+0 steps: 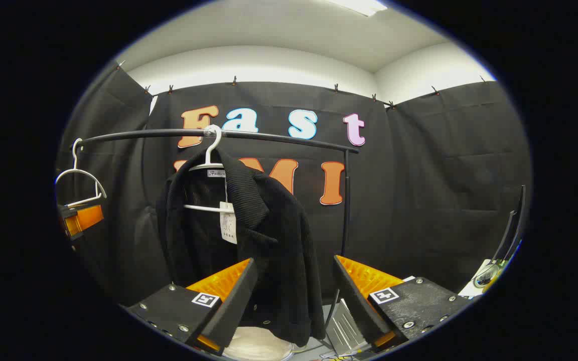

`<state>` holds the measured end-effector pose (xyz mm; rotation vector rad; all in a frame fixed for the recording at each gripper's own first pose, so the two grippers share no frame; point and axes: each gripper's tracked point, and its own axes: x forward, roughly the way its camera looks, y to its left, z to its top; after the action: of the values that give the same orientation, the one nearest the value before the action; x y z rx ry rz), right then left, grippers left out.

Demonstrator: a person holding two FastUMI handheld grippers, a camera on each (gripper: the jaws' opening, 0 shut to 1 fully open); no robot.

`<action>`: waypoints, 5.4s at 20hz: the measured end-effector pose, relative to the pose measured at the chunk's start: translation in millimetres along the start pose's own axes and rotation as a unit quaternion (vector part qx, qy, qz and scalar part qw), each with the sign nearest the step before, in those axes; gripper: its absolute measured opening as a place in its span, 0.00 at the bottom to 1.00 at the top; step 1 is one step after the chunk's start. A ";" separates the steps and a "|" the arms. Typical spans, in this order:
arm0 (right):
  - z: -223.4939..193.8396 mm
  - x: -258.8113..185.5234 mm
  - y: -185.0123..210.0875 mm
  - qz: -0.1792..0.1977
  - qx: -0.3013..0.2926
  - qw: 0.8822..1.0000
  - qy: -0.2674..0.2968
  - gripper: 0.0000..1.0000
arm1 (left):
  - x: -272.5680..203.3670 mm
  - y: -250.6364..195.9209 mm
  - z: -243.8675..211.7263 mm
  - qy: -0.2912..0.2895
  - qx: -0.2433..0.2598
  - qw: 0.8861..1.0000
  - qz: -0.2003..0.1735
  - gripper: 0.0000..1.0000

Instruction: Grasp the clothes on the hanger with both hands and then place them into the laundry hamper below.

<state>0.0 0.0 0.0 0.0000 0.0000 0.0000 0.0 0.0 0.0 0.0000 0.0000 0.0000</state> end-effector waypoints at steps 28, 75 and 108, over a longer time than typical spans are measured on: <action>-44.2 28.2 24.4 0.022 0.014 0.998 0.049 0.93 | -3.4 10.5 -2.9 0.003 0.009 1.000 0.013 0.93; -96.5 188.9 57.6 0.069 0.069 0.991 0.087 0.07 | 94.1 -68.5 -76.6 0.081 -0.027 0.994 -0.061 0.97; 8.3 84.2 1.2 0.120 0.072 0.990 0.036 0.00 | 148.7 -85.2 -85.1 0.093 -0.014 0.994 -0.056 0.10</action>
<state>84.2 1.2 8.3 0.1446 0.0715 0.2402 148.7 -85.2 -85.1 -0.0288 0.1873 -0.1122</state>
